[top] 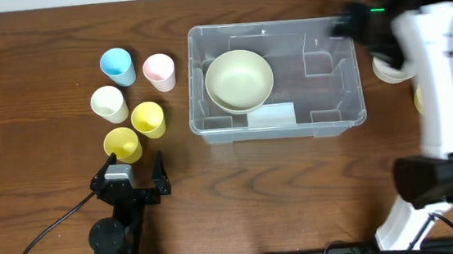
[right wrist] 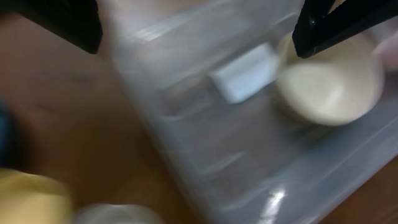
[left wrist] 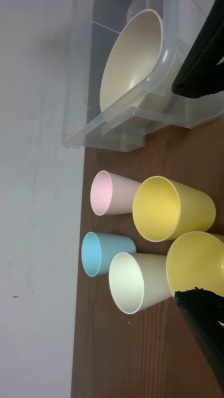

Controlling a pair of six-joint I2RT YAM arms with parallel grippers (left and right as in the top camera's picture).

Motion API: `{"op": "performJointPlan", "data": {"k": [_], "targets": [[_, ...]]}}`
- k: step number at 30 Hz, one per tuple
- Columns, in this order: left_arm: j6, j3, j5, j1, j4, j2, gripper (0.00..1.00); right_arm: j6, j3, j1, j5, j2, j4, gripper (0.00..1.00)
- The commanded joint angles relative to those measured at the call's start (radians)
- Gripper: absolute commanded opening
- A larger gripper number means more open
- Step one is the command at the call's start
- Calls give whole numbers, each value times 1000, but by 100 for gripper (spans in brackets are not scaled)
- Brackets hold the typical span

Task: Pack container
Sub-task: 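Move the right gripper back right toward the dark teal bowl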

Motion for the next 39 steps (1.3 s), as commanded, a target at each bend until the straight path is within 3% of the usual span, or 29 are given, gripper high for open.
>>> {"op": "performJointPlan", "data": {"k": [1, 7, 13, 19, 25, 29, 31, 39], "targets": [[16, -16, 18, 5, -35, -6, 98, -78, -35, -121, 2, -29, -6, 99], [16, -16, 18, 5, -35, -6, 98, -120, -252, -298, -37, -93, -6, 99], [16, -16, 18, 5, -35, -6, 98, -31, -446, -481, -42, -186, 11, 99], [16, -16, 18, 5, -35, -6, 98, -92, -591, -635, 11, -301, 89, 99], [16, -16, 18, 5, -35, -6, 98, -161, -811, -663, 168, -335, 237, 99], [16, -16, 18, 5, -35, -6, 98, -325, -942, -663, 130, -334, 383, 99], [16, -16, 18, 5, -35, -6, 98, -342, -982, -664, 127, -334, 432, 99], [16, -16, 18, 5, -35, -6, 98, -541, -1029, -663, 26, -332, 566, 99]]}}
